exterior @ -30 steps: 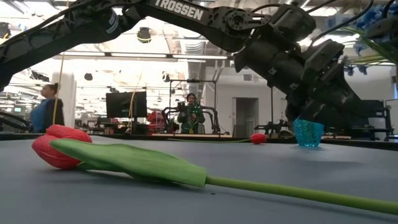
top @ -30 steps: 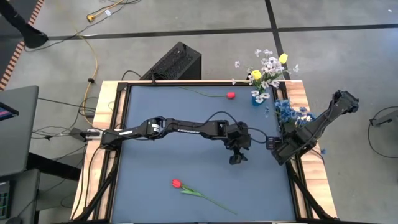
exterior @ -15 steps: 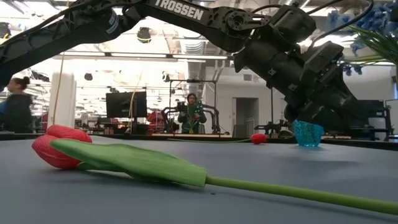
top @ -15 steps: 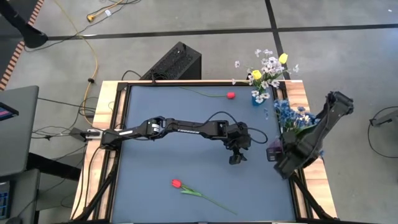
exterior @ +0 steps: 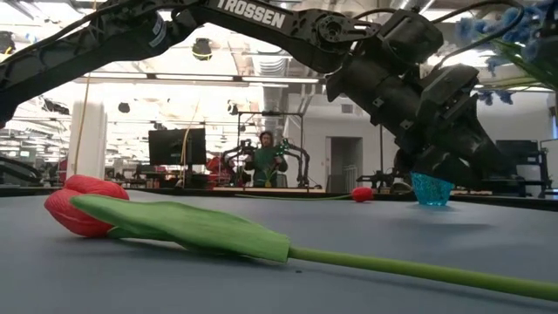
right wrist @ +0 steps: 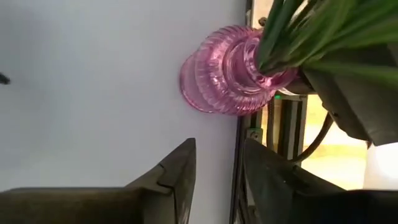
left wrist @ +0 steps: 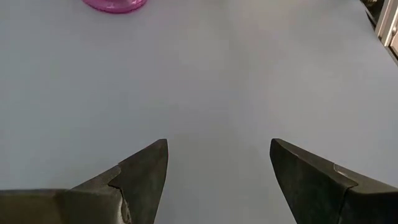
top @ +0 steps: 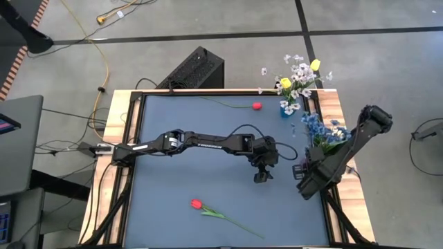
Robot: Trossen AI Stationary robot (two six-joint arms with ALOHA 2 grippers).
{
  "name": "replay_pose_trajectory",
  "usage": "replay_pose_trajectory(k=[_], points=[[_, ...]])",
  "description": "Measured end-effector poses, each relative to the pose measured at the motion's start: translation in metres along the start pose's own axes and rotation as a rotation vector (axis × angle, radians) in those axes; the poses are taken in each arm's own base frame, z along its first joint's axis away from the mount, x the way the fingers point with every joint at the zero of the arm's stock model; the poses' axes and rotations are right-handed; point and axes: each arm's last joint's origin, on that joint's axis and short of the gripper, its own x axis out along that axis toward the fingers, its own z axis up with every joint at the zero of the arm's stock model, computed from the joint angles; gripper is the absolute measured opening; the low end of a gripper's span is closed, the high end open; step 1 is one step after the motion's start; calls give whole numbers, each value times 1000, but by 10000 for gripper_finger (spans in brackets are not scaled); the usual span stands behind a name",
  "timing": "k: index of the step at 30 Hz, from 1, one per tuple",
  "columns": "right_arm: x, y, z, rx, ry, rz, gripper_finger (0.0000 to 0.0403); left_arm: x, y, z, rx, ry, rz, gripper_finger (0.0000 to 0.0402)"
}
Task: Sort flowers into vase by color
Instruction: Adjust the violet vase
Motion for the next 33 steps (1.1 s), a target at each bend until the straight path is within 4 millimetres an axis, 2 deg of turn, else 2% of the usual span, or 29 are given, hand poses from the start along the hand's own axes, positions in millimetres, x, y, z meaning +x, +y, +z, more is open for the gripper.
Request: replay_pose_trajectory(k=[8, 18, 24, 33], points=[[-15, -16, 17, 17, 10, 172, 158, 0, 0, 1, 15, -5, 2, 271], [-20, -33, 36, -18, 73, 265, 157, 0, 1, 0, 8, -5, 3, 271], [-21, -37, 40, -249, 59, 293, 157, 0, 1, 0, 7, -1, 2, 271], [-23, -26, 33, -791, -6, 382, 157, 0, 1, 4, 18, -44, 3, 271]])
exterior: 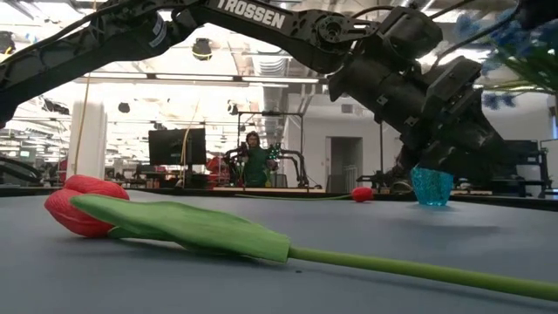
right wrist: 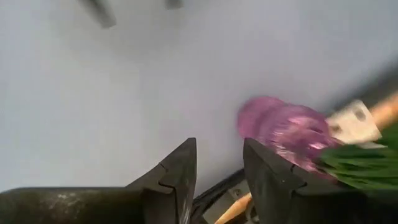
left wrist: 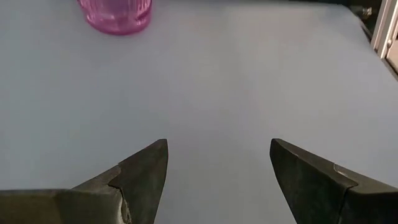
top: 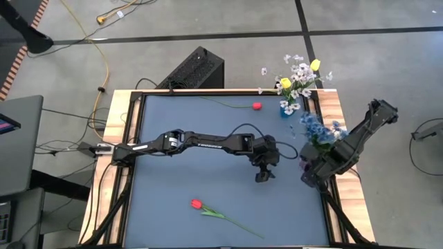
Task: Sort flowers into vase by color
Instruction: Adjust the violet vase
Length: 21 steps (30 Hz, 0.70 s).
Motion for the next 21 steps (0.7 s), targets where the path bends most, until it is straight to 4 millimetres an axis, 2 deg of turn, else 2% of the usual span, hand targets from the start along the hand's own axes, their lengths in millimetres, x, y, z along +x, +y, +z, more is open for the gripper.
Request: replay_pose_trajectory(k=[5, 10, 16, 21], points=[[1, 8, 3, -235, 63, 89, 157, 0, 0, 8, 29, -85, 10, 271], [1, 9, -1, -207, 247, 150, 157, -1, -4, 24, 45, -245, 73, 271], [-6, 6, -15, -271, 277, 193, 157, -5, -8, 39, 47, -416, 210, 271], [-13, 1, -26, -261, 389, 255, 157, -7, -6, 44, 38, -477, 276, 271]])
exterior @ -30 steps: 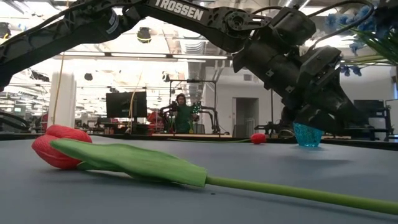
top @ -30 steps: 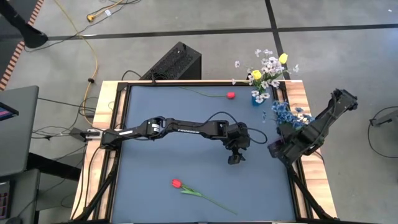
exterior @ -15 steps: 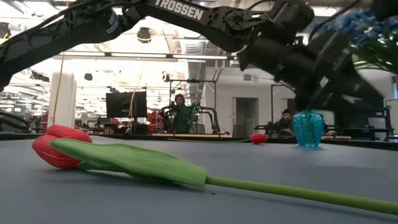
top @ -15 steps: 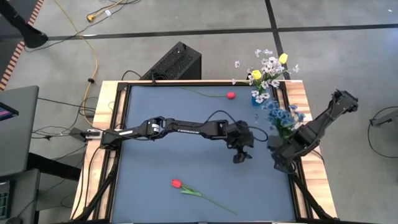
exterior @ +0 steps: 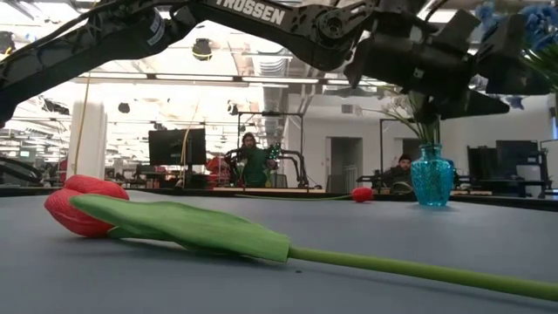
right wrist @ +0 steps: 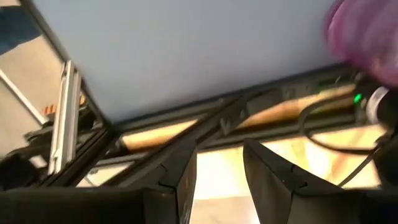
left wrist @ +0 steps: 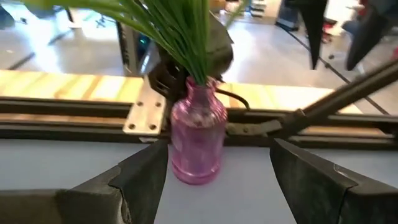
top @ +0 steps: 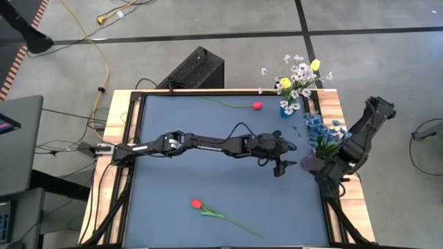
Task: Sort flowers into vase by color
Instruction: Adjust the violet vase
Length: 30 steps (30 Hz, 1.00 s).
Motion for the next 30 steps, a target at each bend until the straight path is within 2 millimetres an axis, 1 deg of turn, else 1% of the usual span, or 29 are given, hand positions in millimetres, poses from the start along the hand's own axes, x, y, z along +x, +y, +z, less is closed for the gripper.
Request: replay_pose_trajectory(k=[5, 8, 10, 12, 15, 17, 21, 26, 30], points=[[-3, -3, -11, 15, 28, 30, 157, 0, 2, 9, -7, -96, 20, 271], [-4, -4, -15, 27, 29, 38, 157, 0, 0, 10, -13, -109, 15, 271], [-4, -5, -15, 46, 7, 29, 157, 0, -4, 8, -13, -95, 9, 271], [-4, -4, -15, 48, -35, 17, 157, 3, -7, 2, -5, -91, 6, 271], [-2, -3, -13, -27, -77, -13, 157, 5, -8, -9, -36, -33, -3, 271], [0, 0, -11, -57, -100, -26, 157, 7, -9, -15, -37, -7, -3, 271], [6, 11, -4, 11, -191, -33, 157, 8, -14, -20, 9, 31, -17, 271], [17, 23, -1, 67, -125, -53, 157, 8, -15, -18, 20, 5, -11, 271], [26, 30, -8, 80, -83, -97, 157, 8, -11, -14, 24, -30, -2, 271]])
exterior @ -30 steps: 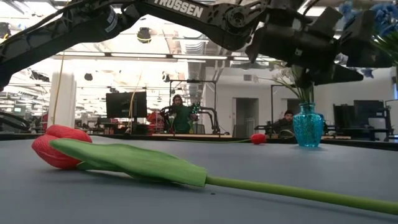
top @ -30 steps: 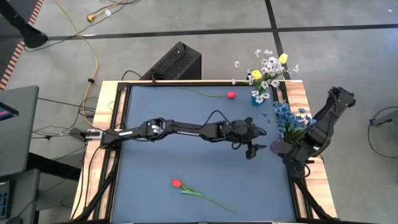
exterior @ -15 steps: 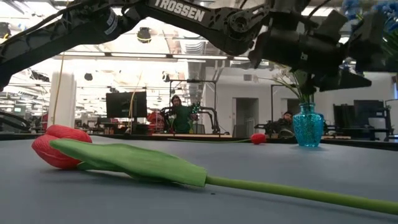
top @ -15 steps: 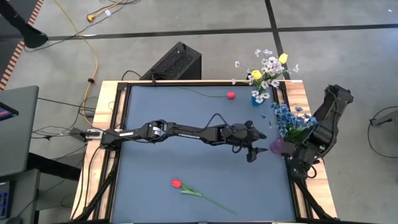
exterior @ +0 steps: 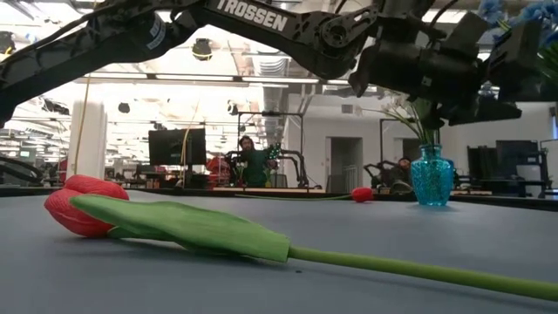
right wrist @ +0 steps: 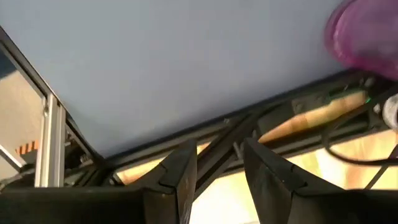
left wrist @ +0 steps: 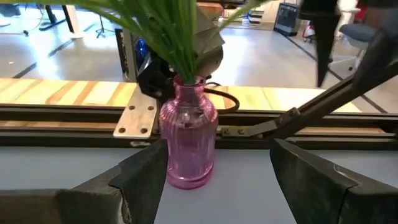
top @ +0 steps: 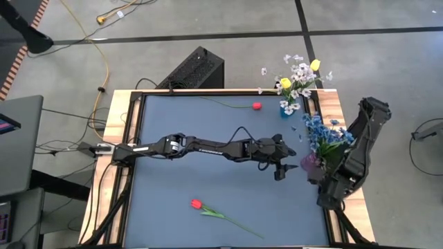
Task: Sort flowers into vase by color
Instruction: Adjust the violet vase
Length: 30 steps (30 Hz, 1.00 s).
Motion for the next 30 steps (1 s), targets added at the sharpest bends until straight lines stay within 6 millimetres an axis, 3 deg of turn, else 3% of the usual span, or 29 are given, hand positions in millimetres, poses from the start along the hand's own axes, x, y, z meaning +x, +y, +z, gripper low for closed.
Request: replay_pose_trajectory(k=[7, 16, 30], points=[[14, 7, -7, 2, -35, -133, 157, 0, 1, -2, 5, 20, 1, 271], [26, 15, 2, 21, -125, -230, 158, -1, 1, -15, -1, 159, -22, 271], [38, 15, 7, 520, -320, -375, 235, -2, 1, -21, -38, 222, -15, 271]])
